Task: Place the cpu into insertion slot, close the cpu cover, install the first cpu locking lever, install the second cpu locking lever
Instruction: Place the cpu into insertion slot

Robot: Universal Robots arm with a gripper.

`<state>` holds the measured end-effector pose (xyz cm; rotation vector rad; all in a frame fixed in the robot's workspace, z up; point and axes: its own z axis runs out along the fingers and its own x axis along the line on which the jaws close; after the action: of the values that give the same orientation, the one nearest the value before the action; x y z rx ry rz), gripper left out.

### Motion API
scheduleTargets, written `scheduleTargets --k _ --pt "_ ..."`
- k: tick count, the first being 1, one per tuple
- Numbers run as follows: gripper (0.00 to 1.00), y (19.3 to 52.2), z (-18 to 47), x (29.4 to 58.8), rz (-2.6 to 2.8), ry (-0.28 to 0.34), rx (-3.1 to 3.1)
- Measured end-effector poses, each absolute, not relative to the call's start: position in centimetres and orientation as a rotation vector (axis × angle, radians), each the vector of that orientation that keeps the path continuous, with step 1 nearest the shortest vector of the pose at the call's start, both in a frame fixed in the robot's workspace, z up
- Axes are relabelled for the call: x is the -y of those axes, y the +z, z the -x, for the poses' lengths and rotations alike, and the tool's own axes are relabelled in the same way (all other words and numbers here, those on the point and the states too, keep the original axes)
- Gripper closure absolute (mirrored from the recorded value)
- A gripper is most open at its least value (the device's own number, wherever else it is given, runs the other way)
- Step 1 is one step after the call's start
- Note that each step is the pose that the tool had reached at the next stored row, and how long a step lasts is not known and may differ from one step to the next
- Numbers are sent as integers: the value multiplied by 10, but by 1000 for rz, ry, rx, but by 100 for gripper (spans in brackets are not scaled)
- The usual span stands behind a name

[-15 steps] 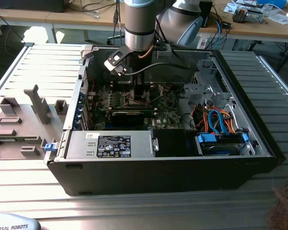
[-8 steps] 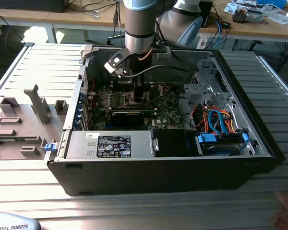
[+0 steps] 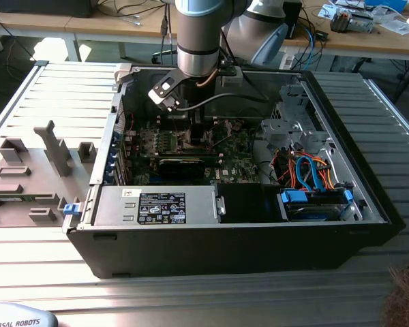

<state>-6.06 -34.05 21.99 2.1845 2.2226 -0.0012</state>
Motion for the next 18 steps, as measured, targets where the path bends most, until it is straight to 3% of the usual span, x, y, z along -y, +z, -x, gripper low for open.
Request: scheduleTargets --k 18 --pt "46 215 64 338 -2190 -1 -2216"
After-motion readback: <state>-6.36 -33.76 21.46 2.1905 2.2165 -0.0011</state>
